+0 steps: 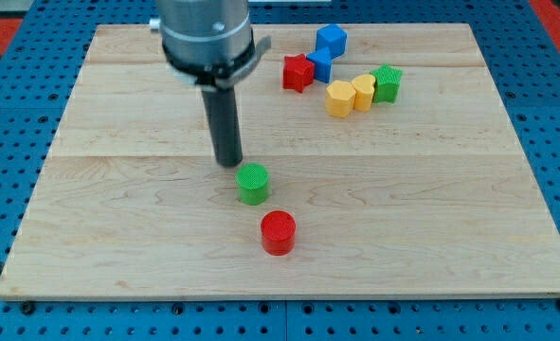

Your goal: Separate the green star from the yellow blocks

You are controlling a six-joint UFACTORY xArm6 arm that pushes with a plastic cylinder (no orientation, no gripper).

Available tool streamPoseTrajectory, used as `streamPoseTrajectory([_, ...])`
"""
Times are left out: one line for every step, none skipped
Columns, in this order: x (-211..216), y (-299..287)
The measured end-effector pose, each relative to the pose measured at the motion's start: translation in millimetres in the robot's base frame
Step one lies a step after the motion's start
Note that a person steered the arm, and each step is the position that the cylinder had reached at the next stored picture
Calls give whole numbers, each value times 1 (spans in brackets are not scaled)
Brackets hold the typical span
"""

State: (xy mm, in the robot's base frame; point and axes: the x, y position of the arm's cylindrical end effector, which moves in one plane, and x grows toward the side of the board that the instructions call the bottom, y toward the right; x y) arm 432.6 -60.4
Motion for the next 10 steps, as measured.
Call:
streamPoseTrajectory([9,33])
streamPoseTrajectory([50,32])
streamPoseTrajectory([76,19])
streamPoseTrajectory([25,65])
streamPoseTrajectory([-19,195])
streamPoseTrajectory([-97,252])
streamPoseTrajectory([-158,234])
streamPoseTrajectory([-128,187])
streamPoseTrajectory([-58,179])
streamPoseTrajectory([-26,184])
